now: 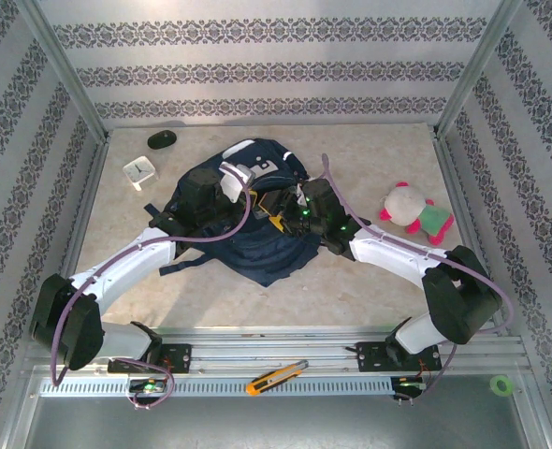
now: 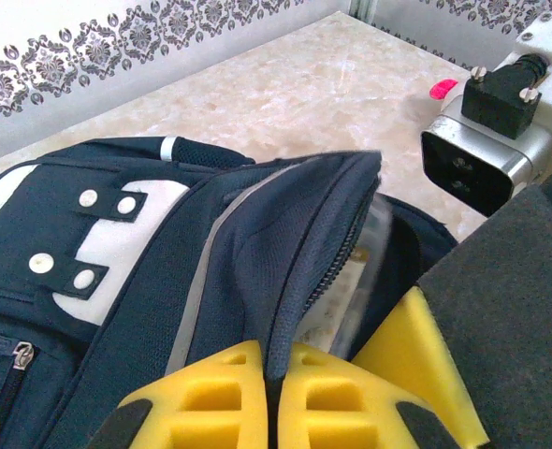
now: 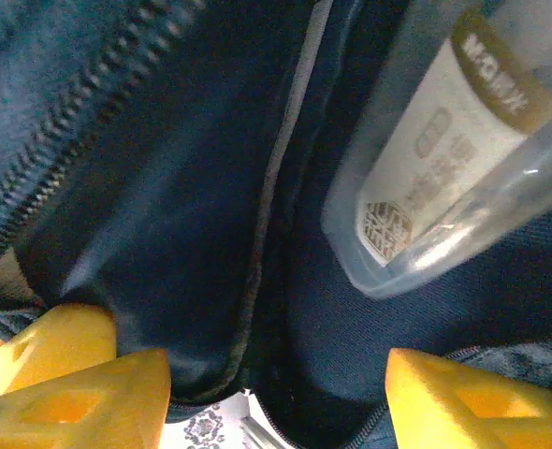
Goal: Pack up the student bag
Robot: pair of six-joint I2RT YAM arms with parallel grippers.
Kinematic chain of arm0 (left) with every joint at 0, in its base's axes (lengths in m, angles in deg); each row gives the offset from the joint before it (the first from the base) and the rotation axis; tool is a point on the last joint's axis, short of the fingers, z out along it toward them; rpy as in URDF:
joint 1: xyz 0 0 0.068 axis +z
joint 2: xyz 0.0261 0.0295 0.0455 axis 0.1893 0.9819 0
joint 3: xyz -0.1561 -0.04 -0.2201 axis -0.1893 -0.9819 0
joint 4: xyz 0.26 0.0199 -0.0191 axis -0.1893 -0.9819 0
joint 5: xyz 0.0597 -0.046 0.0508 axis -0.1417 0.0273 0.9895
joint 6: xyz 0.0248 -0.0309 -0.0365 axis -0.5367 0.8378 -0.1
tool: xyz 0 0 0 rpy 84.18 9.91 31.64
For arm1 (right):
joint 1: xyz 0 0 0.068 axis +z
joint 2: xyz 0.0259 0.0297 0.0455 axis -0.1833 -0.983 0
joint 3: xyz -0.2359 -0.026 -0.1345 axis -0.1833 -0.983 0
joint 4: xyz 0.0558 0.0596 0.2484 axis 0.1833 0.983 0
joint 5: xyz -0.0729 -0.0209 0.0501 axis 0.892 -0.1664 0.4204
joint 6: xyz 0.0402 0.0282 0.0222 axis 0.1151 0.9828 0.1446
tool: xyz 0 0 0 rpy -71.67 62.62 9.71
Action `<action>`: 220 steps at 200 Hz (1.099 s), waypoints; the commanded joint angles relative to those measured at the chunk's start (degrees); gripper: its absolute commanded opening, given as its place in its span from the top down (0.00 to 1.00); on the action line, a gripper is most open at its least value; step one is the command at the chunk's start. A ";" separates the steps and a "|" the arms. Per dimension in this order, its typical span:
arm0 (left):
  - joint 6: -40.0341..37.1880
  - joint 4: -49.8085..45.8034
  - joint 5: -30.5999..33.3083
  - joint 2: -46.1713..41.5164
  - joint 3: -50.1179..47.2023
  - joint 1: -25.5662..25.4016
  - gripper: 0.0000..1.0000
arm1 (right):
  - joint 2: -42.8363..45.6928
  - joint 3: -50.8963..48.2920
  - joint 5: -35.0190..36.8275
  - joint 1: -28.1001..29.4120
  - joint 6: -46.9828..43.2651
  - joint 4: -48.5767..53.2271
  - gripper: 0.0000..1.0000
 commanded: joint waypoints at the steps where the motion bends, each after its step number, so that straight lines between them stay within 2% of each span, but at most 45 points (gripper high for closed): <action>1: 0.92 6.73 -1.89 -2.43 1.08 -0.82 1.00 | 1.33 -1.18 -0.08 -0.50 0.81 -1.36 0.38; 20: 0.79 6.76 -2.00 -2.45 1.09 -0.76 1.00 | 1.76 -1.94 -0.44 -0.76 0.76 -1.26 0.39; 53: -0.25 5.78 -2.52 -2.23 0.90 -0.81 1.00 | 5.83 -3.66 -0.44 -2.19 -1.81 1.46 0.50; 77: -1.55 3.58 -3.99 -1.00 0.48 -0.86 1.00 | 11.12 -5.66 -1.38 -4.58 -4.95 3.38 0.50; 98: -2.41 2.24 -5.95 0.39 0.08 -0.94 1.00 | 16.49 -6.22 -1.84 -6.74 -10.83 7.39 0.49; 121: -6.69 -0.93 -11.30 1.84 0.18 -1.26 0.98 | 21.57 -6.49 -3.14 -7.35 -26.55 9.12 0.41; 128: -9.04 -1.93 -13.22 2.30 0.05 -1.39 0.95 | 22.97 -6.55 -2.09 -7.54 -30.08 10.65 0.40; 139: -14.21 -5.27 -16.54 2.77 0.07 -1.72 0.84 | 25.26 -7.28 -0.33 -7.83 -35.53 11.54 0.40; 158: -19.63 -13.11 -17.70 3.04 1.48 -1.88 0.45 | 27.81 -8.31 1.83 -8.16 -45.26 12.32 0.40; 174: -19.13 -14.66 -14.33 0.77 0.99 -1.37 0.27 | 28.40 -7.95 1.42 -7.44 -55.98 13.56 0.40; 189: -18.12 -13.67 -13.37 -2.93 -1.11 0.59 0.21 | 28.05 -7.03 0.71 -5.21 -68.38 16.36 0.40; 210: -13.82 -13.30 -12.65 -7.18 -3.54 6.09 0.20 | 26.02 -5.19 2.18 0.71 -90.53 23.11 0.37; 220: -10.53 -13.63 -10.34 -8.41 -4.66 8.49 0.21 | 24.45 -4.82 3.00 3.38 -100.82 25.76 0.36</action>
